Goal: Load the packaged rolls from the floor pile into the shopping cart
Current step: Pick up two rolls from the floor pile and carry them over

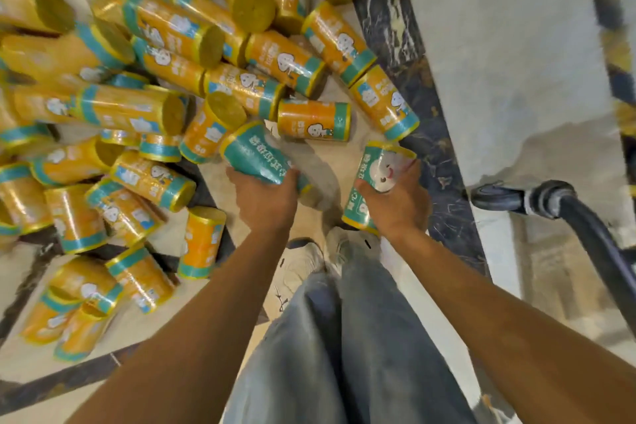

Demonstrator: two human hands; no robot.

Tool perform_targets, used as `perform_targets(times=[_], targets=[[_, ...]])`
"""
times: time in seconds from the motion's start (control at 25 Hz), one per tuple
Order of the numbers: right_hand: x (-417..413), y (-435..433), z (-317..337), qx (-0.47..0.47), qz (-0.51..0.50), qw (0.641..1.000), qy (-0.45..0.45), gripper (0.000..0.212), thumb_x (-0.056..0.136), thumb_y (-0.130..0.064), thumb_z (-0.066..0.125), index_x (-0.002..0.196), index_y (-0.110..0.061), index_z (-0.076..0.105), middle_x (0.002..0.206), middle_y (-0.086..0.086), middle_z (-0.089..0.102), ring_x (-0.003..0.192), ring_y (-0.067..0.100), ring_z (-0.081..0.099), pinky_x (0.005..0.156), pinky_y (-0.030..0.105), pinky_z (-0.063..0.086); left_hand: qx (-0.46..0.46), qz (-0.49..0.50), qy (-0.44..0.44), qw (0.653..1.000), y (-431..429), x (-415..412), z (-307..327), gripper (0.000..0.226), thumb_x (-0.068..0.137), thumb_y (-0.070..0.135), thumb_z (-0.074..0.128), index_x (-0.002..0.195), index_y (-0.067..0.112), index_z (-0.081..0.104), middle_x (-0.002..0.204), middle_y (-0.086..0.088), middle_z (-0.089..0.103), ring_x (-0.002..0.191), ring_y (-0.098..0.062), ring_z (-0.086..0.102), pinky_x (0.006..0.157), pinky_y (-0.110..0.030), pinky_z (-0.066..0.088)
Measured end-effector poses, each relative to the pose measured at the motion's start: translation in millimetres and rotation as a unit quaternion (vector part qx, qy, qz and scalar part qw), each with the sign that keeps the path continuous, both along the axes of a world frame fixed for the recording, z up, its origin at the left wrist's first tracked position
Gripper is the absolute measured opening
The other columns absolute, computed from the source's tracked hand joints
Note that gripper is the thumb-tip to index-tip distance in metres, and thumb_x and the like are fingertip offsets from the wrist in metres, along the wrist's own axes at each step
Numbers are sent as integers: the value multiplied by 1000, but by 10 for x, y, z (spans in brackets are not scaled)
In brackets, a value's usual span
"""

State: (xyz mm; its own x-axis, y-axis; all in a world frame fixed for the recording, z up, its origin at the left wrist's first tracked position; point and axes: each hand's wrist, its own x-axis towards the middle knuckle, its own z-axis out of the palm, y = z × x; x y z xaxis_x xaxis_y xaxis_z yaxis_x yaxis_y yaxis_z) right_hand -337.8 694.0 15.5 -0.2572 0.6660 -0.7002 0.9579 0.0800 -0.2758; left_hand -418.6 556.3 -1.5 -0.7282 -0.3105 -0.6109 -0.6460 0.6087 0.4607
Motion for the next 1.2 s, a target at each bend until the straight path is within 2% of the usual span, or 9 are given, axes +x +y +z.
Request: perform_targets(times=[0.2, 0.36, 0.4, 0.52, 0.64, 0.72, 0.8, 0.96, 1.2], targets=[[-343, -8, 1735, 41, 5, 995, 87, 95, 76, -52, 71, 149, -19, 20, 138, 9, 50, 122, 30, 51, 94, 39, 43, 73, -161, 105, 979, 117, -190, 1803, 95, 69, 41, 80, 144, 13, 29, 129, -7, 57, 115, -29, 56, 93, -43, 48], [-754, 251, 3583, 93, 12, 981, 172, 102, 78, -53, 70, 153, -24, 7, 141, 11, 48, 126, 31, 48, 96, 37, 40, 146, -241, 228, 932, 389, -621, 3649, 90, 66, 39, 78, 140, 17, 33, 117, 14, 56, 103, -5, 55, 80, -6, 39], [-825, 322, 4046, 111, 11, 973, 200, 102, 77, -52, 70, 153, -25, 7, 139, 11, 50, 124, 32, 49, 96, 38, 40, 157, -261, 254, 918, 471, -715, 4105, 86, 66, 37, 79, 138, 19, 35, 116, 15, 56, 102, -5, 55, 77, -4, 38], [-901, 511, 5251, 178, 4, 945, 275, 102, 77, -51, 71, 153, -27, 7, 137, 10, 52, 121, 31, 51, 91, 37, 42, 173, -320, 308, 879, 733, -888, 5261, 95, 66, 31, 83, 145, 19, 31, 122, 2, 62, 107, -18, 61, 79, -18, 41], [-710, 690, 6420, 244, -14, 904, 350, 104, 76, -51, 71, 153, -28, 4, 142, 5, 48, 127, 28, 46, 95, 36, 40, 200, -377, 367, 827, 1013, -841, 6395, 97, 63, 38, 82, 144, 25, 30, 126, 6, 60, 111, -16, 60, 90, -30, 47], [-470, 860, 7030, 291, -32, 880, 374, 106, 75, -53, 71, 153, -28, 4, 142, 4, 49, 127, 28, 46, 94, 36, 40, 240, -398, 391, 795, 1234, -730, 7022, 94, 62, 39, 83, 141, 27, 33, 121, 10, 61, 109, -15, 61, 90, -32, 48], [-196, 1037, 7483, 324, -42, 867, 377, 107, 75, -55, 70, 153, -27, 4, 143, 4, 48, 128, 27, 45, 94, 35, 40, 276, -413, 403, 769, 1472, -579, 7465, 96, 60, 38, 84, 141, 30, 32, 118, 14, 60, 107, -14, 61, 89, -31, 49], [633, 1366, 8157, 404, -92, 841, 348, 105, 78, -59, 65, 154, -24, 1, 144, 5, 45, 129, 28, 41, 94, 34, 38, 347, -484, 404, 694, 2069, -22, 8127, 106, 59, 35, 86, 146, 29, 27, 128, 6, 58, 113, -15, 58, 97, -40, 48], [2061, 1901, 8323, 453, -221, 811, 298, 106, 77, -58, 67, 153, -25, 2, 139, 6, 51, 126, 30, 46, 90, 36, 41, 386, -595, 353, 610, 3021, 1157, 8281, 101, 58, 34, 86, 144, 25, 31, 125, 5, 60, 113, -17, 58, 97, -39, 46]])
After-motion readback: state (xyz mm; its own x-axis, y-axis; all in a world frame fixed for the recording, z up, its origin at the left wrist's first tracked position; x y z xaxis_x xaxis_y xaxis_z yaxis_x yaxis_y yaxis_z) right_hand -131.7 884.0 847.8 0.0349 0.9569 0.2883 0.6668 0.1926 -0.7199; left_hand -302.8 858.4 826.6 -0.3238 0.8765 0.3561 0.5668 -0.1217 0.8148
